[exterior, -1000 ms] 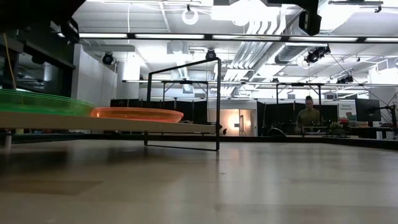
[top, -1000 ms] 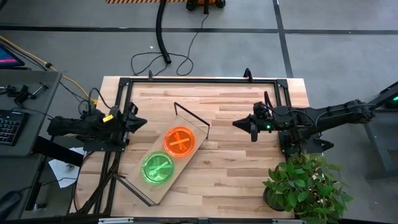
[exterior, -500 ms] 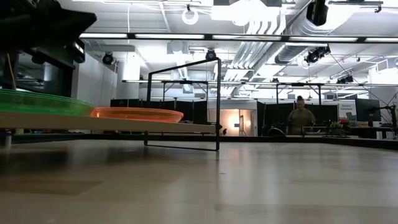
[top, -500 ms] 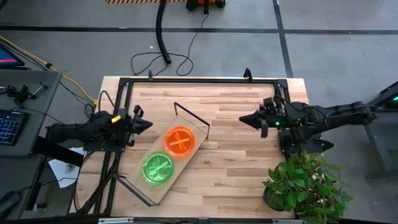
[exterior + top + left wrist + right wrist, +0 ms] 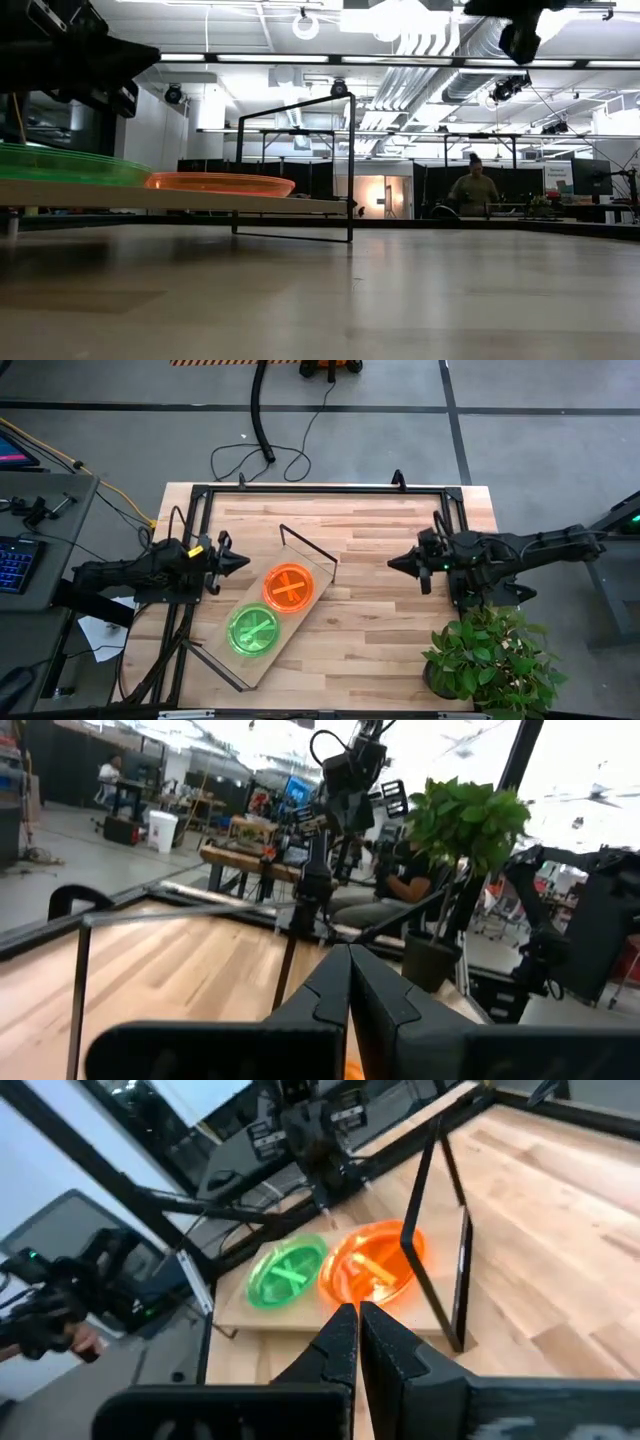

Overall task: Place and stack plates onto a shelf
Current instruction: Return to Home Position

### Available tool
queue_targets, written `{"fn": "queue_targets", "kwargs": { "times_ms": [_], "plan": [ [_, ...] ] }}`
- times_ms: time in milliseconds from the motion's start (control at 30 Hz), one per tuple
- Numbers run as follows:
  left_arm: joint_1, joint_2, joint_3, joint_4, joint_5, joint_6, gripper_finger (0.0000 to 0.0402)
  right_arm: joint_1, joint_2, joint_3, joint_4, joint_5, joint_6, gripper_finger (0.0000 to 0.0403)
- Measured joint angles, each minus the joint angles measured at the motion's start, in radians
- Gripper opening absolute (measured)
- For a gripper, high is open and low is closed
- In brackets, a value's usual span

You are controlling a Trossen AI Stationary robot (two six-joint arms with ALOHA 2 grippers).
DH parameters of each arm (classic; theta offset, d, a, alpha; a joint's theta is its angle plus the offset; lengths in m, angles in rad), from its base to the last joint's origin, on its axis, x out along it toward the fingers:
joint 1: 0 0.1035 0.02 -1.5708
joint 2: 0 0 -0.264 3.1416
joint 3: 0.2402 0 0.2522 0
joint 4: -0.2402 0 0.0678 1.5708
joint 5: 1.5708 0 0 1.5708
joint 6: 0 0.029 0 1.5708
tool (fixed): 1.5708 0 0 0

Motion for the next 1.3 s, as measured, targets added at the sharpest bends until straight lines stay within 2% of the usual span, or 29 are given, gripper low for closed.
{"fn": "queue_targets", "kwargs": {
  "times_ms": [300, 600, 833, 1033, 1300],
  "plan": [
    [0.000, 0.000, 0.000, -0.023, 0.000, 0.000, 0.0000, 0.000, -0.197, -0.356, 0.354, -0.065, 0.000, 0.0000],
    [0.000, 0.000, 0.000, -0.023, -0.001, 0.000, 0.0000, -0.002, -0.499, -0.530, 0.361, -0.066, -0.062, 0.0000],
    [0.000, 0.000, 0.000, -0.023, -0.001, 0.000, 0.0000, -0.002, -0.700, -0.598, 0.245, -0.024, -0.113, 0.0000],
    [0.000, 0.000, 0.001, -0.026, -0.001, 0.001, 0.0001, -0.002, -0.697, -0.633, 0.217, -0.013, -0.147, 0.0000],
    [0.000, 0.000, 0.001, -0.027, -0.003, 0.001, 0.0001, -0.016, -0.697, -0.639, 0.217, -0.008, -0.270, 0.0000]
  ]
}}
